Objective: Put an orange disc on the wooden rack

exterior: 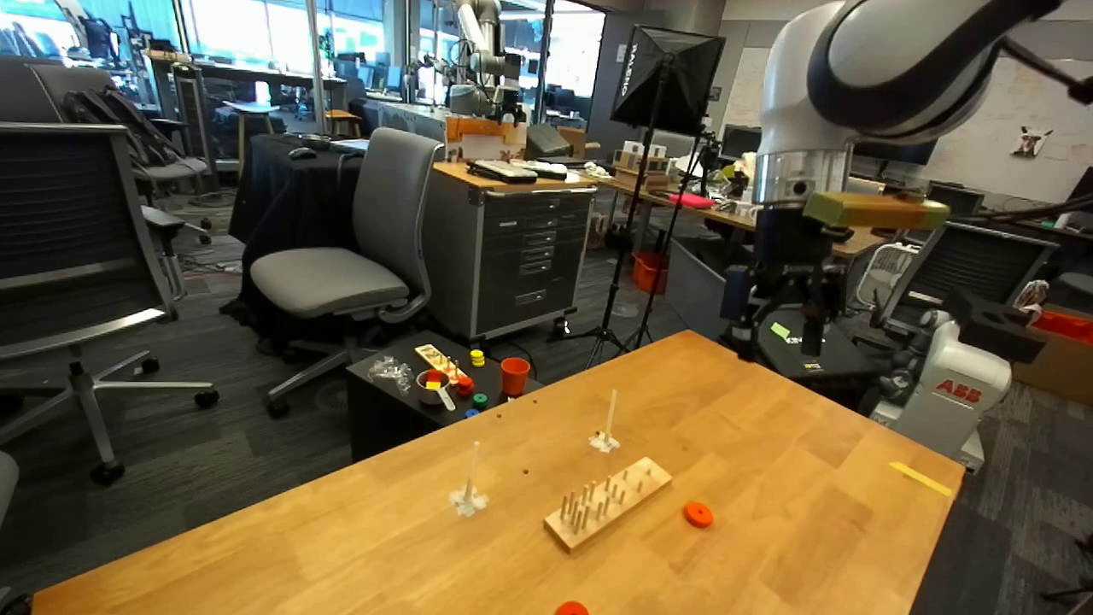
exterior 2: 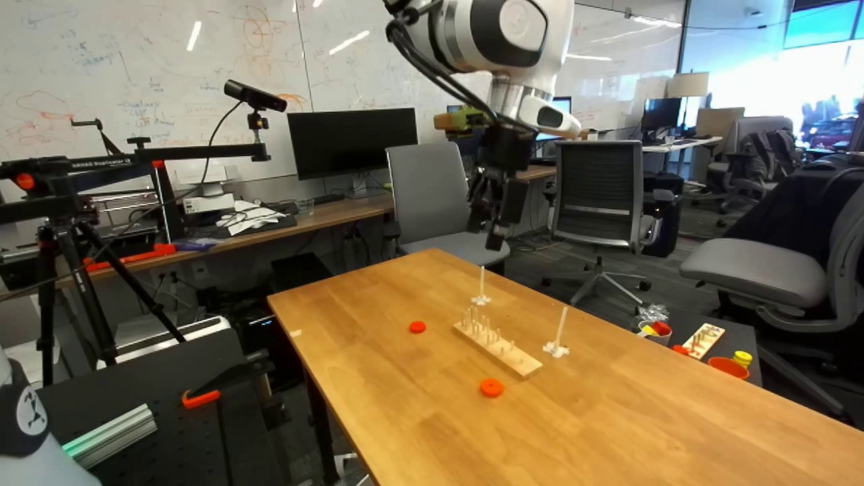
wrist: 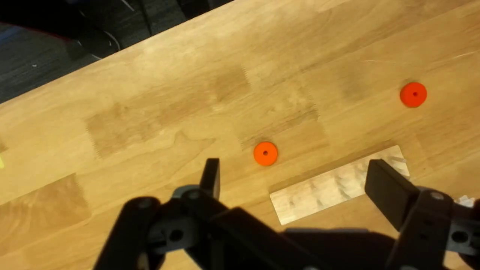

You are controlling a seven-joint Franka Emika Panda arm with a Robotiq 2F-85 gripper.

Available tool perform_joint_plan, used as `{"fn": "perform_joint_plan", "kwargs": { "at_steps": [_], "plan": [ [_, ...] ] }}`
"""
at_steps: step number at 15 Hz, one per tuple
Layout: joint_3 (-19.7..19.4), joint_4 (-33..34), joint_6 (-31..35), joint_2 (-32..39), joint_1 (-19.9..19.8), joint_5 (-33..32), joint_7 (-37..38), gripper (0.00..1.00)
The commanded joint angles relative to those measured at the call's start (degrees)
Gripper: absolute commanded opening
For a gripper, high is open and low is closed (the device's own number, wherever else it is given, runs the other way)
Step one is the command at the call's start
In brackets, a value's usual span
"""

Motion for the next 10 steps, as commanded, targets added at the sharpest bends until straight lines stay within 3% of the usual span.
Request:
{"fn": "perform_joint_plan", "kwargs": {
  "at_steps": [1,10],
  "plan": [
    [-1.8,5.6,1.2,9.7,0.7,4.4,0.1,1.00],
    [-3.1,16.4,0.4,24.3,0.9,10.2,4.4,1.00]
  ]
}}
